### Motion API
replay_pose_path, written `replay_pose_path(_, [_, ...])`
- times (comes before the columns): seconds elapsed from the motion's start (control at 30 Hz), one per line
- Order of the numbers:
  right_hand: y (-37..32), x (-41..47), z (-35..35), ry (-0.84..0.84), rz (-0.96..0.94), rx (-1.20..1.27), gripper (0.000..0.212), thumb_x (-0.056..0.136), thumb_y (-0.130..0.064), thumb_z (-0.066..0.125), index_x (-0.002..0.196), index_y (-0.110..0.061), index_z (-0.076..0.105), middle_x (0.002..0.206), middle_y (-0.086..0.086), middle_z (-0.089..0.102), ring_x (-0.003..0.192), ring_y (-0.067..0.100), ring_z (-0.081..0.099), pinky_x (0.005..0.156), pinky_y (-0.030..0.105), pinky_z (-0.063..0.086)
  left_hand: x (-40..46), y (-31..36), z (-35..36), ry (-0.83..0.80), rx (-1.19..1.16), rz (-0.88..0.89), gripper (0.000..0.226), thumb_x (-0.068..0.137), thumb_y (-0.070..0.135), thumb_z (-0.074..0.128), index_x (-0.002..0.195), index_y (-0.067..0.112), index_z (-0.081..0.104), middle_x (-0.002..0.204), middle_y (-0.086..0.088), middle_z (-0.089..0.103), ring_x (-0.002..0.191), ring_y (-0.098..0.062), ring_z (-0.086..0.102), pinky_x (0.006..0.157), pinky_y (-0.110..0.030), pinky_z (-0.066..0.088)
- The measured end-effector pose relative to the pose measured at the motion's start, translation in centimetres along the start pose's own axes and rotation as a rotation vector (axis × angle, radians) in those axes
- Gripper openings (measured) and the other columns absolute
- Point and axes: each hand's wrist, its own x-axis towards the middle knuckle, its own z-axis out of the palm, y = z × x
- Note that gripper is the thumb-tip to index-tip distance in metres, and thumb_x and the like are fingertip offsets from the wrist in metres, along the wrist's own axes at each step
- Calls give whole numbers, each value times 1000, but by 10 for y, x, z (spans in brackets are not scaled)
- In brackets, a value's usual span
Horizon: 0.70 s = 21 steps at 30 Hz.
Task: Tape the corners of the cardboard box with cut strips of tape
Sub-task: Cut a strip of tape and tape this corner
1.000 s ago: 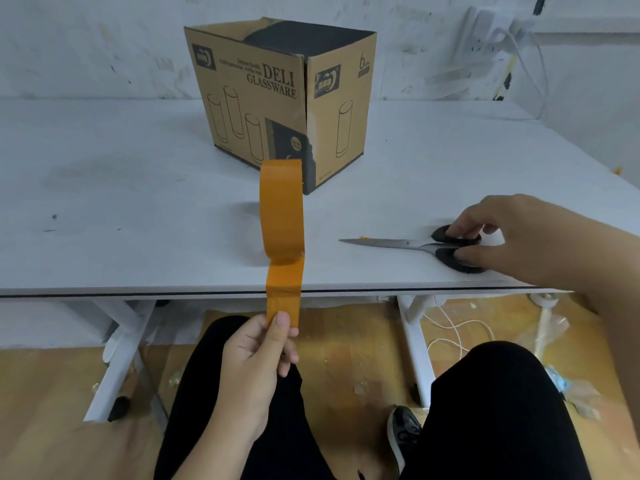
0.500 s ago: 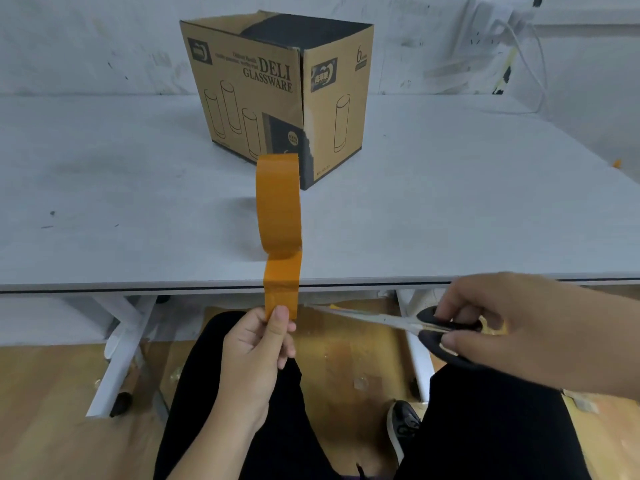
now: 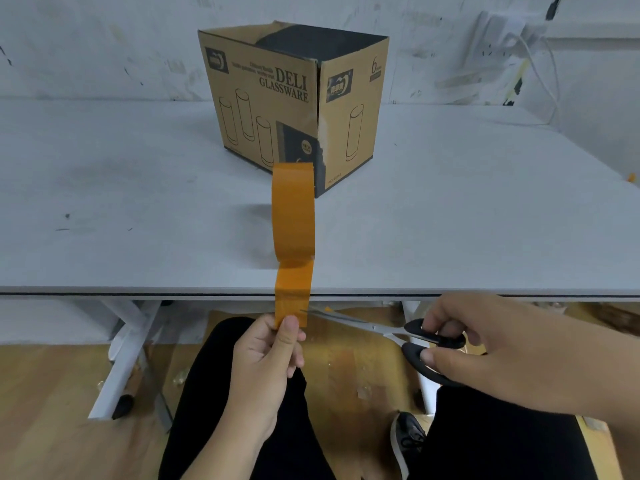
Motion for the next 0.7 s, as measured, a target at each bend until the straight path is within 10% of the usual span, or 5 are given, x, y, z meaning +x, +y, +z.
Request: replay_pose_path(0.7, [-31, 31, 1, 38, -92, -17, 30, 79, -61, 50, 97, -37, 54, 90, -16, 63, 85, 2, 57, 77, 28, 52, 3, -9, -1, 32, -14, 11, 42, 71, 61, 66, 67, 19, 65, 50, -5, 52, 42, -12, 43, 42, -18, 38])
